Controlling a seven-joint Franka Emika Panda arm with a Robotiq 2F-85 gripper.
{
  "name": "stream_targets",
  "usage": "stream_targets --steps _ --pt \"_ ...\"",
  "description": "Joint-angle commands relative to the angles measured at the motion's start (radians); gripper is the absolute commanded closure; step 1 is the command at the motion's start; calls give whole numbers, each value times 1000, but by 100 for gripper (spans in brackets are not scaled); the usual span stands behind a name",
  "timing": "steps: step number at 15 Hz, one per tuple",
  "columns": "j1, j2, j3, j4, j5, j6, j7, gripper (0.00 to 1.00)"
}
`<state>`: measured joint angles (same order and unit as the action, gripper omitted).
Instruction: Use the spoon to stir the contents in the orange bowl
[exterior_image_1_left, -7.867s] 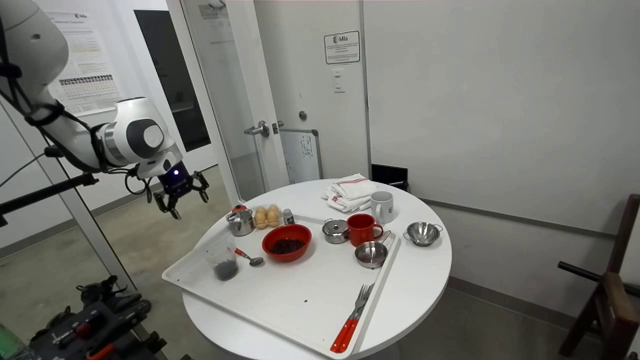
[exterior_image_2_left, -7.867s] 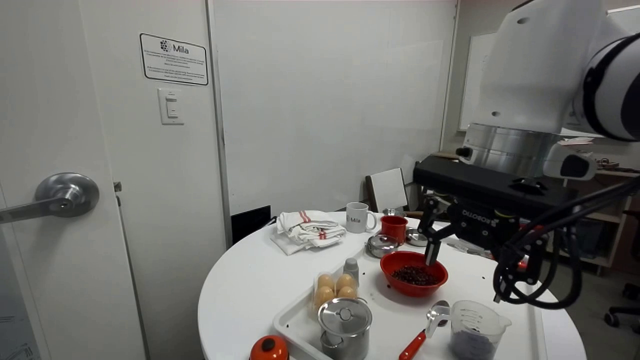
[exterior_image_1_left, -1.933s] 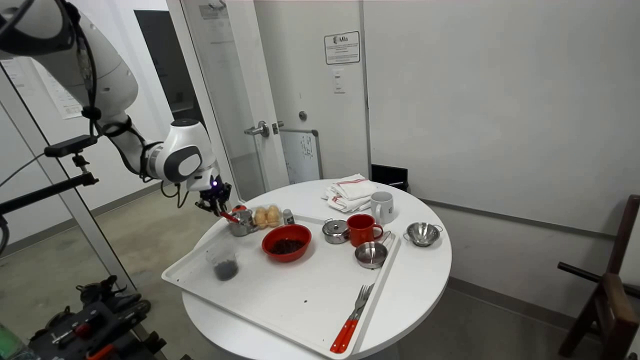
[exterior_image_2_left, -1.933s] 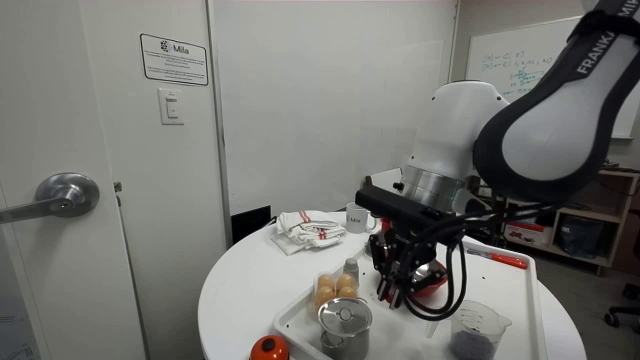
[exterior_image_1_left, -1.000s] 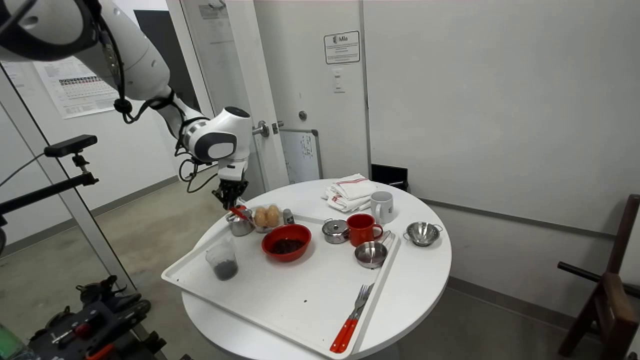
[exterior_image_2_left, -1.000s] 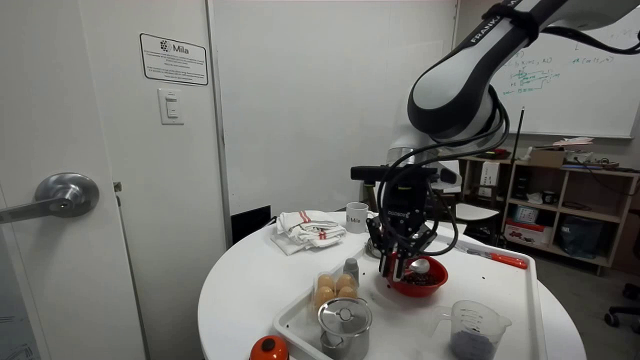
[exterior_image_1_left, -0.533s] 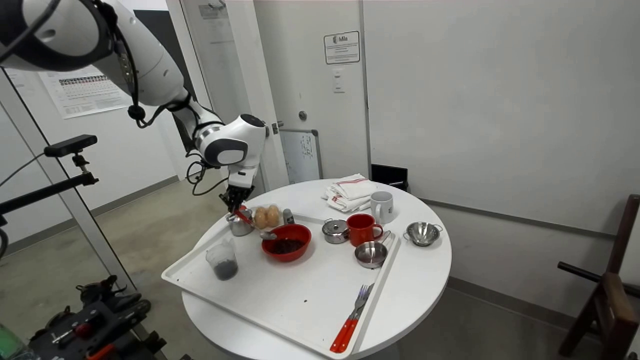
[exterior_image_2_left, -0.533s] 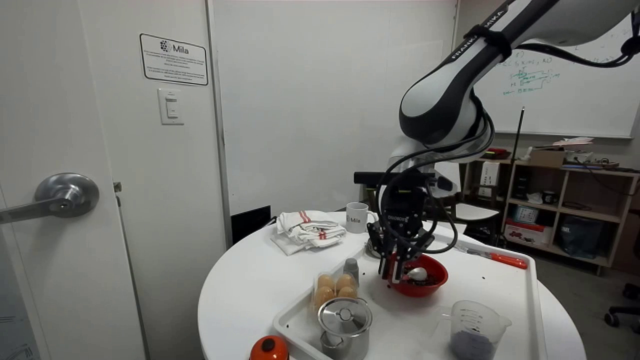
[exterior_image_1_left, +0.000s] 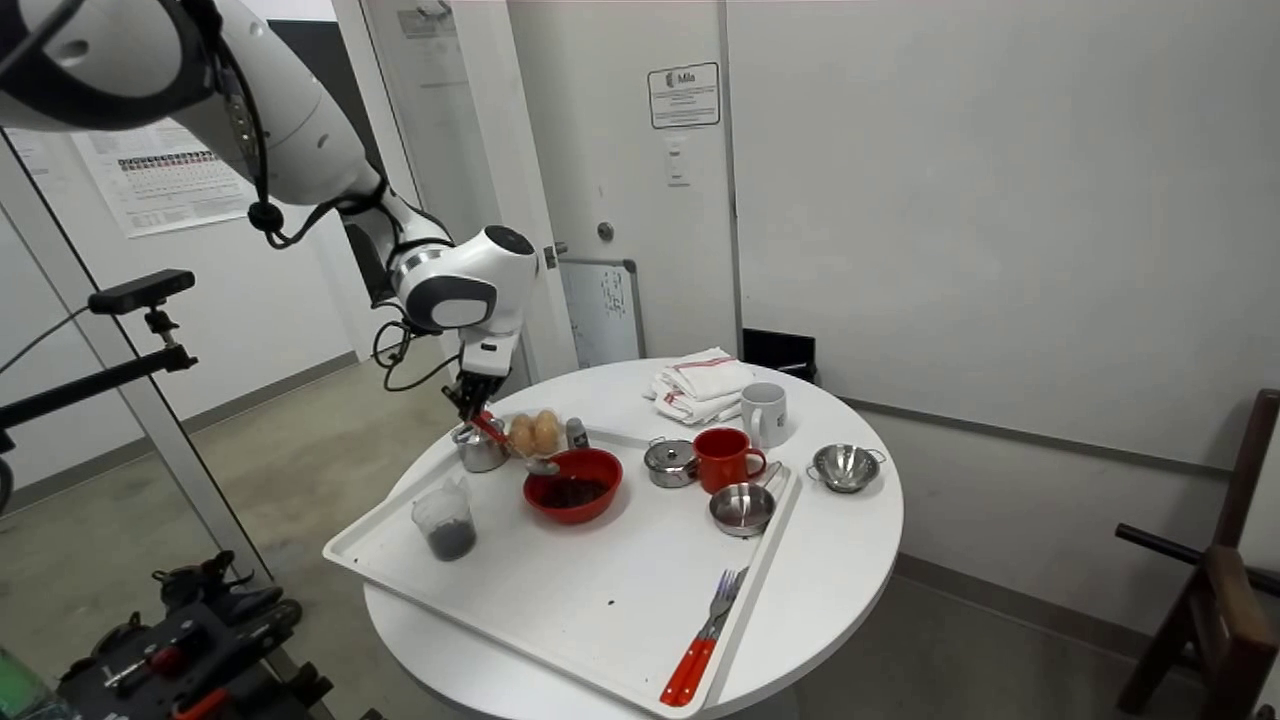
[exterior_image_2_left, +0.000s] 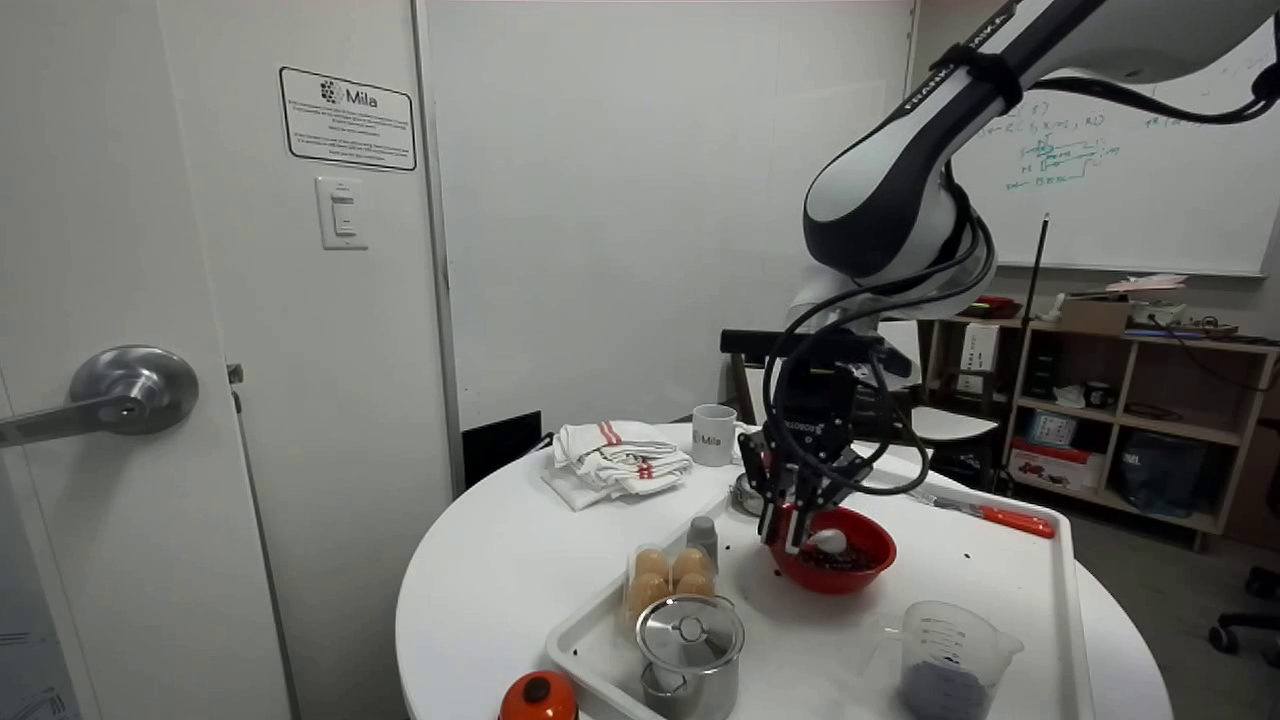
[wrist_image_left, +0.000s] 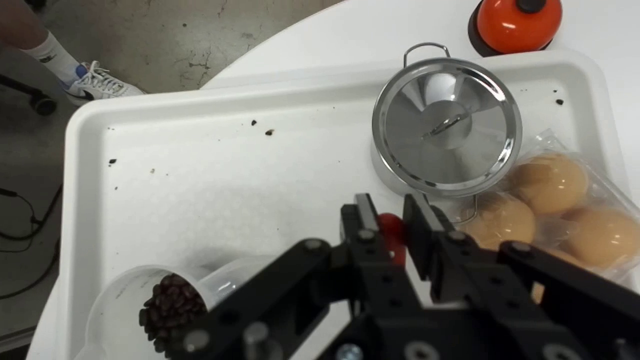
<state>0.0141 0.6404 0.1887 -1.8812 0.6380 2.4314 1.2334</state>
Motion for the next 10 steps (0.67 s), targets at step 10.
stream_targets --steps 10 --pt "34 -134 -75 -84 108 -16 -108 81"
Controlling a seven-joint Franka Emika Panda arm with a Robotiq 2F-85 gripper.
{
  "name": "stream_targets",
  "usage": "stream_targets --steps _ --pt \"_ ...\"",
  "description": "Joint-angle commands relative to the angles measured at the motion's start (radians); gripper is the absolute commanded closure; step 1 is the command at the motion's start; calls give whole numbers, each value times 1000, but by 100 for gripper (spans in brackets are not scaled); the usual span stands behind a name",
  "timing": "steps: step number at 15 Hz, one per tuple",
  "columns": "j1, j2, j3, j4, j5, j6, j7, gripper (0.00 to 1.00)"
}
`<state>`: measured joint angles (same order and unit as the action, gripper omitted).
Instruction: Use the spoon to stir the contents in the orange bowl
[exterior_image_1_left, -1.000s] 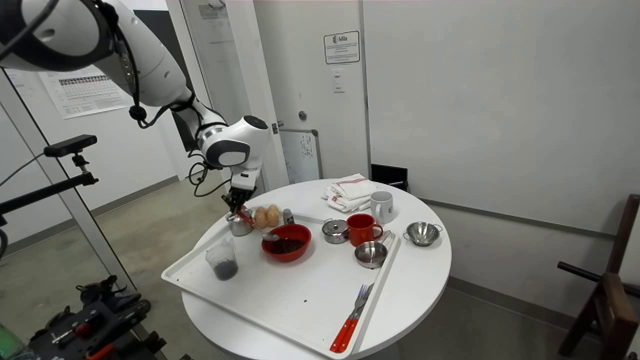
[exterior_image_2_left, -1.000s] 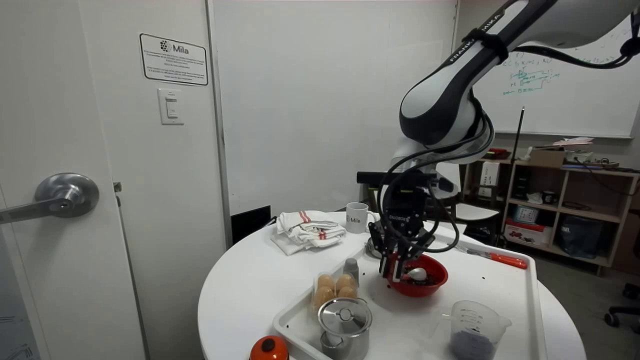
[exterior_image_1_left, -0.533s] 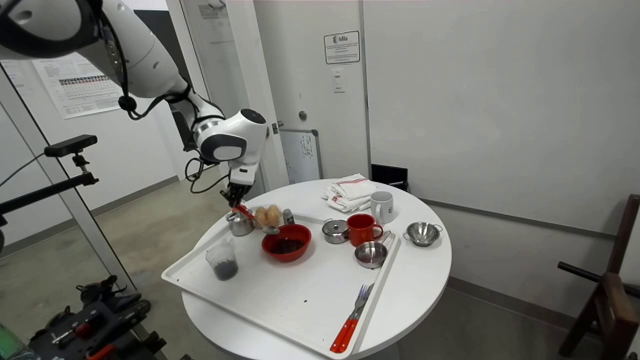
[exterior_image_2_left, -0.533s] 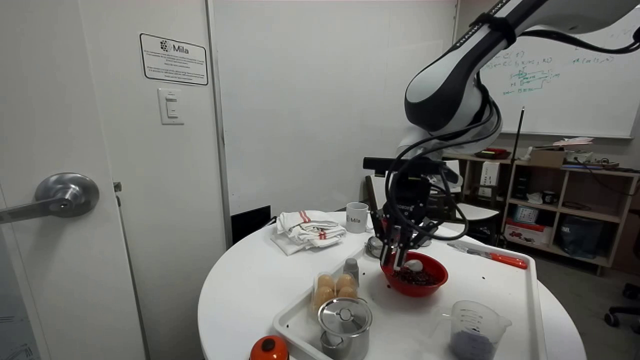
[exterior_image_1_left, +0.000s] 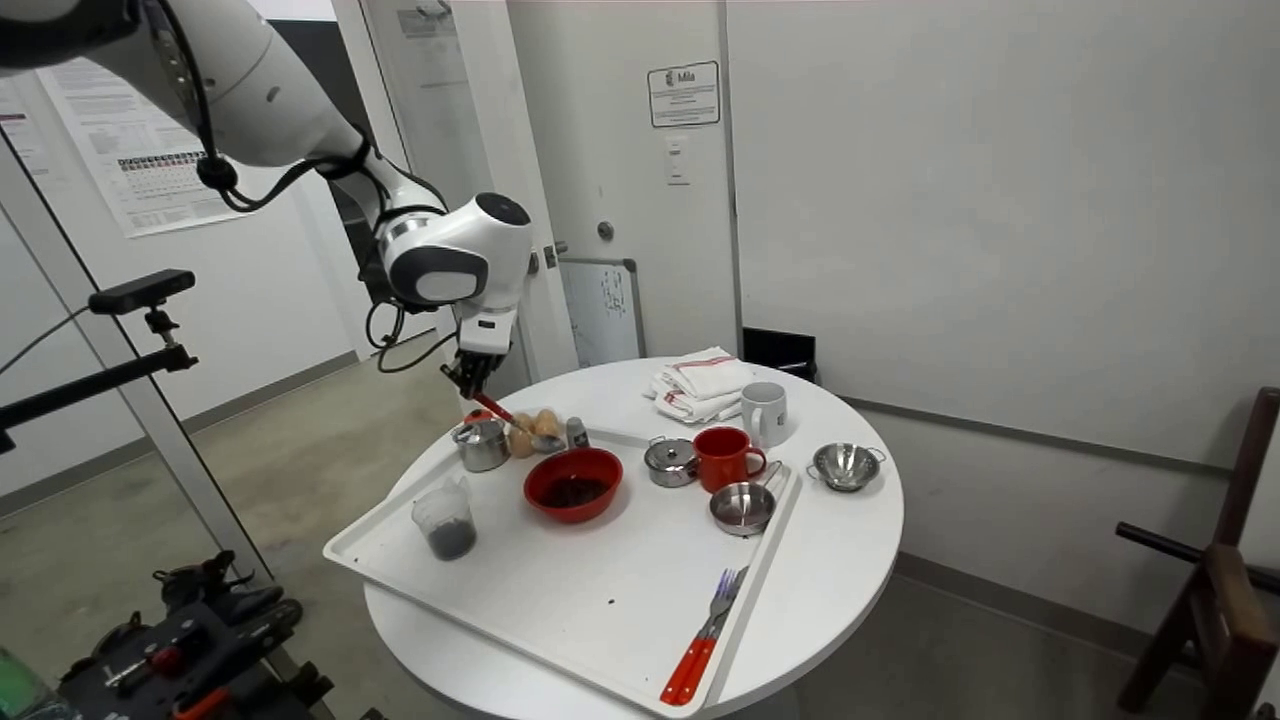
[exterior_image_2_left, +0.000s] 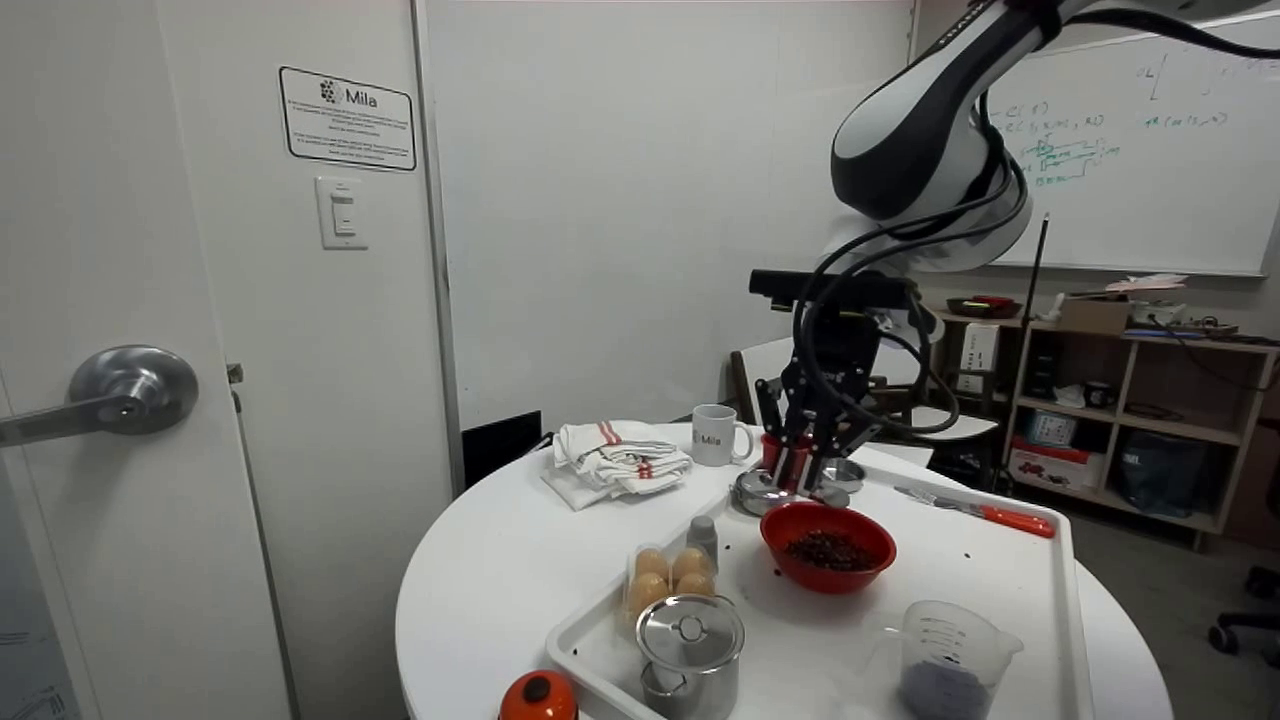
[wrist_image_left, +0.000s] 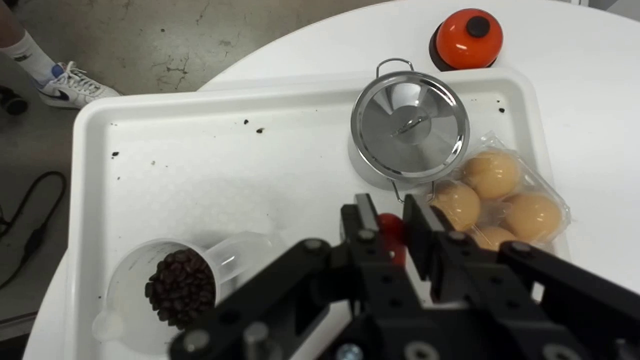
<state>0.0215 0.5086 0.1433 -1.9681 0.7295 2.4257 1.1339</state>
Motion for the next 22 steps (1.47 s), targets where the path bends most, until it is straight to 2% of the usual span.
stream_targets --steps 1,2,3,8,13,17,22 --pt "30 1 -30 3 16 -10 -8 81" --pt "32 2 -31 3 16 -9 -8 81" --pt "33 3 -31 3 16 -9 -8 95" --pt "9 33 -40 56 51 -68 5 95" --pt "-54 37 -53 97 182 -174 -26 95" --pt "-116 64 -70 142 324 -345 -72 95" --pt "-159 119 -120 182 429 -516 -140 95"
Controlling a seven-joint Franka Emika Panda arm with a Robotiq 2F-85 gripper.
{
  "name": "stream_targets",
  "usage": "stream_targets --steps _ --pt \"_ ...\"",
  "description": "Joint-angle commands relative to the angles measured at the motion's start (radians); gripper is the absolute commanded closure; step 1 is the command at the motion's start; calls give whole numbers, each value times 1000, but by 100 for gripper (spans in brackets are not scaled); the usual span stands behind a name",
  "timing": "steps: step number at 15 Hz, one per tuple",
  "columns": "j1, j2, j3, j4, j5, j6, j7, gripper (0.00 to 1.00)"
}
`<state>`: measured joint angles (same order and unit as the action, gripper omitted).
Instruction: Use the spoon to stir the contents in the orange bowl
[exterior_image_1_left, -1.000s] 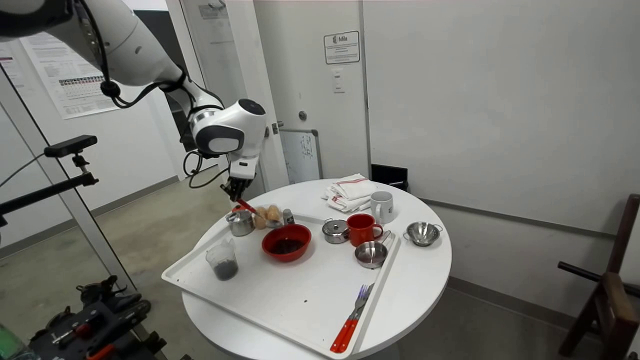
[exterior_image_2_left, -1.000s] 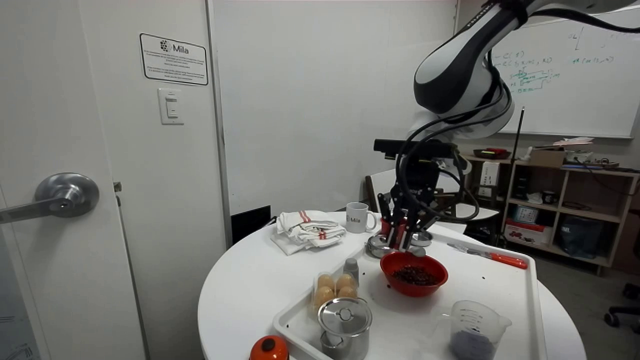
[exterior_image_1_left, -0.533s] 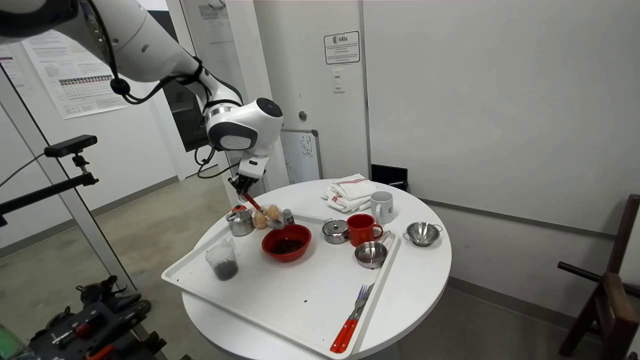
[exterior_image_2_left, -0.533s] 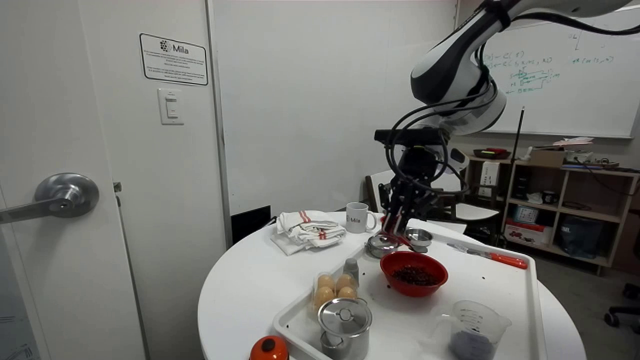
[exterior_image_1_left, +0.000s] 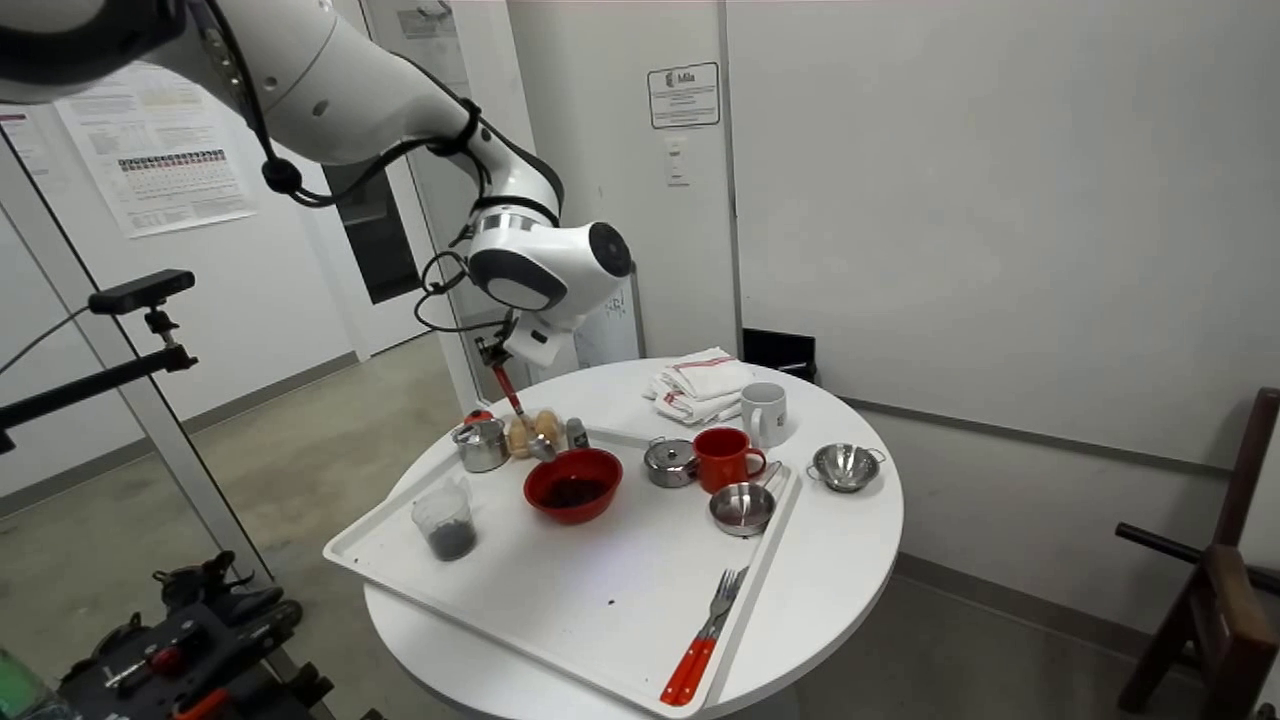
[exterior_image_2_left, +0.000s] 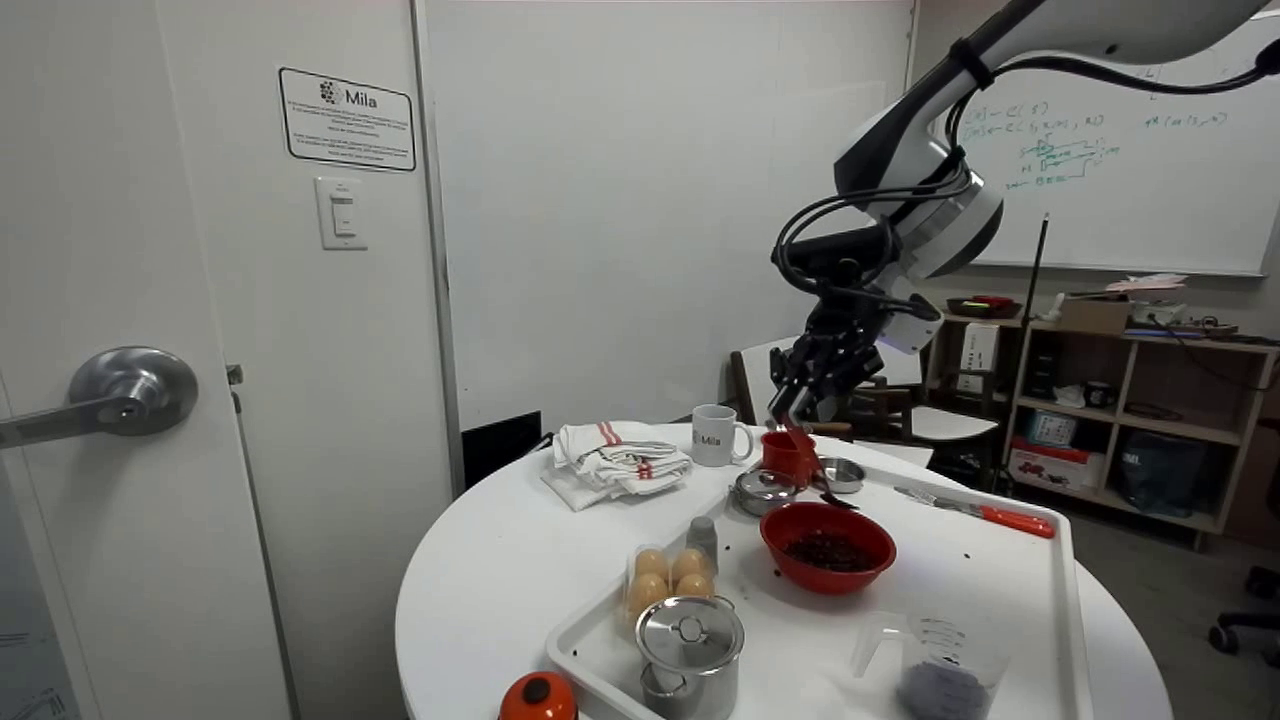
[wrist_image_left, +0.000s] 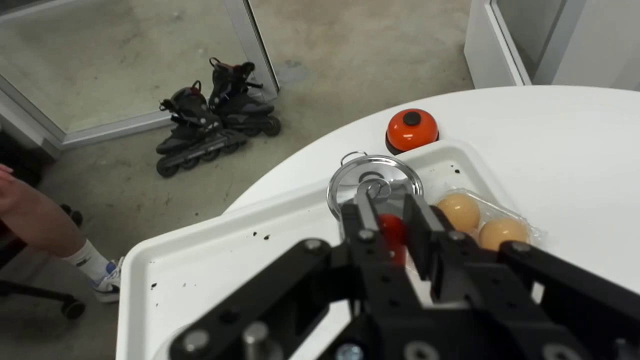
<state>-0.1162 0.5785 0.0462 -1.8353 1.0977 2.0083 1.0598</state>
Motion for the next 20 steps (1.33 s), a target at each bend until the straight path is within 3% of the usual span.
stream_targets --steps 1,11,20 --pt "-25 60 -32 55 76 -117 -89 95" --pt "-92 216 -83 162 141 -465 -313 95" --pt "-103 308 -132 205 196 -512 -338 95"
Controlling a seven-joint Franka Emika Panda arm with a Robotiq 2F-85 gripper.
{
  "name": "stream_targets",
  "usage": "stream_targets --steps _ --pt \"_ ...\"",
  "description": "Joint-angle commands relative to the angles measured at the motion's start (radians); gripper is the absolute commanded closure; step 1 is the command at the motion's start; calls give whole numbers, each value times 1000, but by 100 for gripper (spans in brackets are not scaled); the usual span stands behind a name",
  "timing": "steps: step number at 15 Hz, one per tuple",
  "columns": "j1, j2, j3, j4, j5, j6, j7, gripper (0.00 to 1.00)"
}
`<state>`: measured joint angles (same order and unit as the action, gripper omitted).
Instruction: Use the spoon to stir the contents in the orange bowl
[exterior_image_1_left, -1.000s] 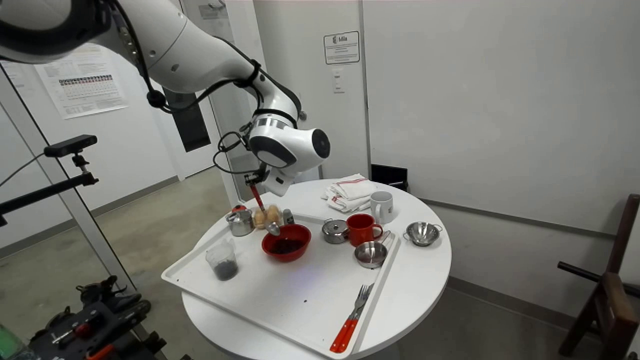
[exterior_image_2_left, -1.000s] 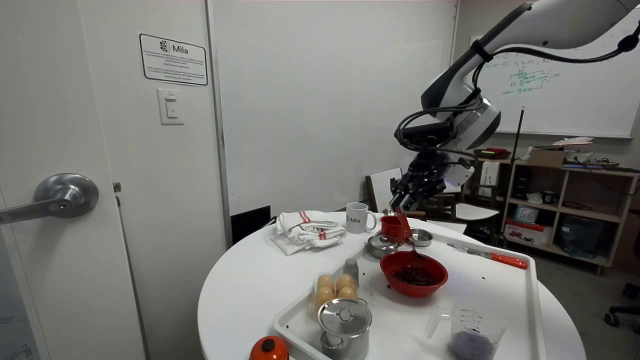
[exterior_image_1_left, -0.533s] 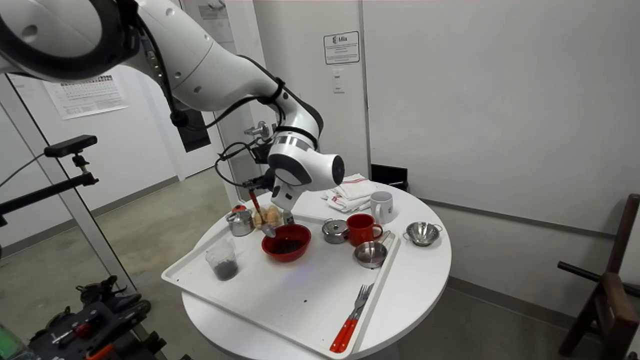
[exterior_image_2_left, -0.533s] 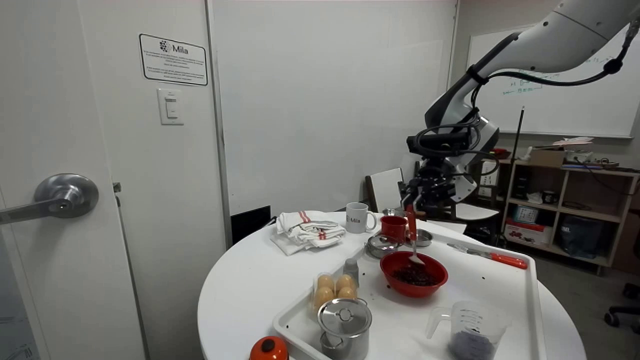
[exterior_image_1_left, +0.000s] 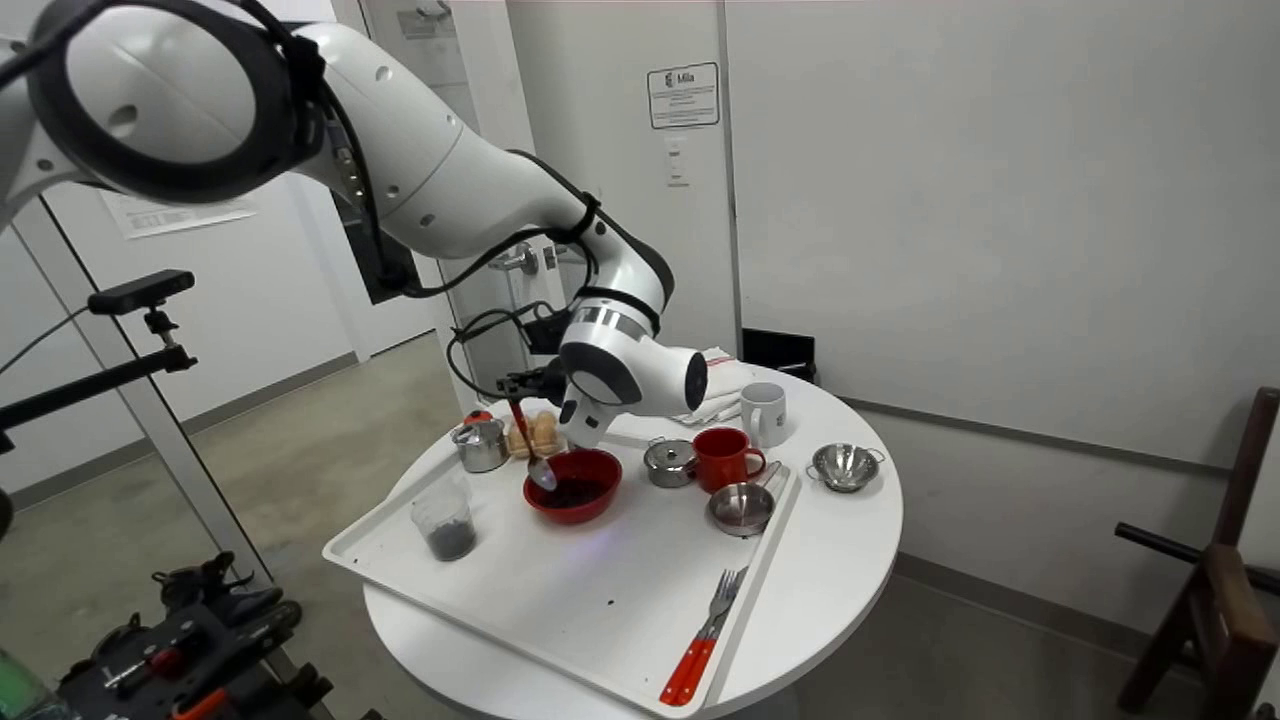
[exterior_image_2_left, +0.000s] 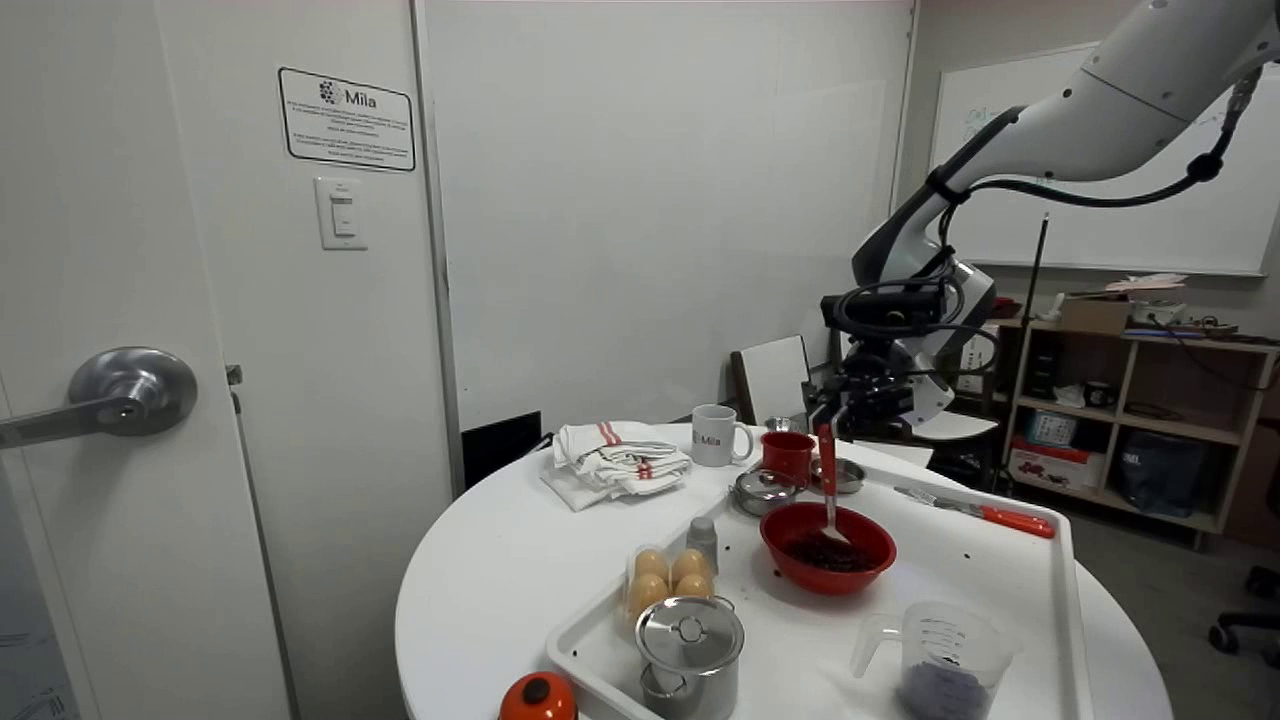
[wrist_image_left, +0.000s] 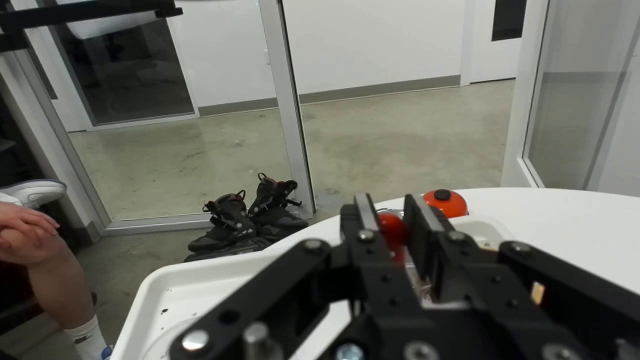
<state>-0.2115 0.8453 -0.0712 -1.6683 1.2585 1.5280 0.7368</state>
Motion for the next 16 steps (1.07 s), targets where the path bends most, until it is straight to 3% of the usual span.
stream_targets --steps 1,10,16 --pt "-9 48 -18 41 40 -30 -14 95" --pt "-26 91 -43 55 89 -10 -9 95" --pt "-13 114 -62 134 75 15 30 95"
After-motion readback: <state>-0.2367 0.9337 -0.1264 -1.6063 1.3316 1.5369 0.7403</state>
